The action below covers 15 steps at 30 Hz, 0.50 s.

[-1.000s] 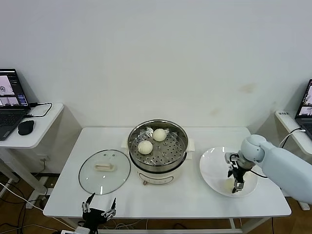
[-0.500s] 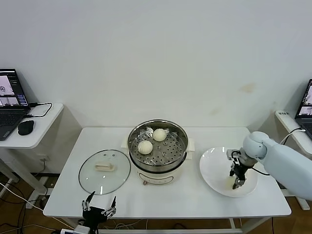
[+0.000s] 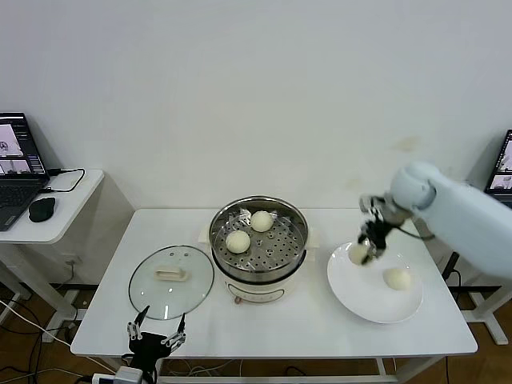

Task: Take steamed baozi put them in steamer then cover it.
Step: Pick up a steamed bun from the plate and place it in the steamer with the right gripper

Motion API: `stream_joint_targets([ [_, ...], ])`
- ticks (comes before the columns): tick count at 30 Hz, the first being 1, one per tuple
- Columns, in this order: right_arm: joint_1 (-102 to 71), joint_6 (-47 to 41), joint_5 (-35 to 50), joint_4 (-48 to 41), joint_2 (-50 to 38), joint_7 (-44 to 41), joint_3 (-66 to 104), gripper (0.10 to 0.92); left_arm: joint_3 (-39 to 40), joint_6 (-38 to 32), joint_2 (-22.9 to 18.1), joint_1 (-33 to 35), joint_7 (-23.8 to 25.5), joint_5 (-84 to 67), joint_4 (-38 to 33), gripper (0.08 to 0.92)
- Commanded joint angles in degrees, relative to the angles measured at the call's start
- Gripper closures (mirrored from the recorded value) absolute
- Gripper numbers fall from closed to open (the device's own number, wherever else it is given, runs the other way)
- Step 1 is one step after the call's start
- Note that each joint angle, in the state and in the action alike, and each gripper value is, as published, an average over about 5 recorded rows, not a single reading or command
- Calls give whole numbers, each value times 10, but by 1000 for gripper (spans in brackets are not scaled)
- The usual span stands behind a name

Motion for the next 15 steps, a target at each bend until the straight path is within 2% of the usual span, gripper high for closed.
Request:
stream_joint_targets([
  [1, 171, 46, 96, -72, 121, -26, -48, 457, -6, -5, -1, 4, -13, 0, -15, 177],
  [7, 174, 256, 127, -173, 219, -56, -48, 457, -11, -13, -3, 10, -21, 0, -21, 177],
  [15, 136, 436, 88, -136, 229, -44, -60, 457, -13, -16, -14, 14, -25, 4, -21, 177],
])
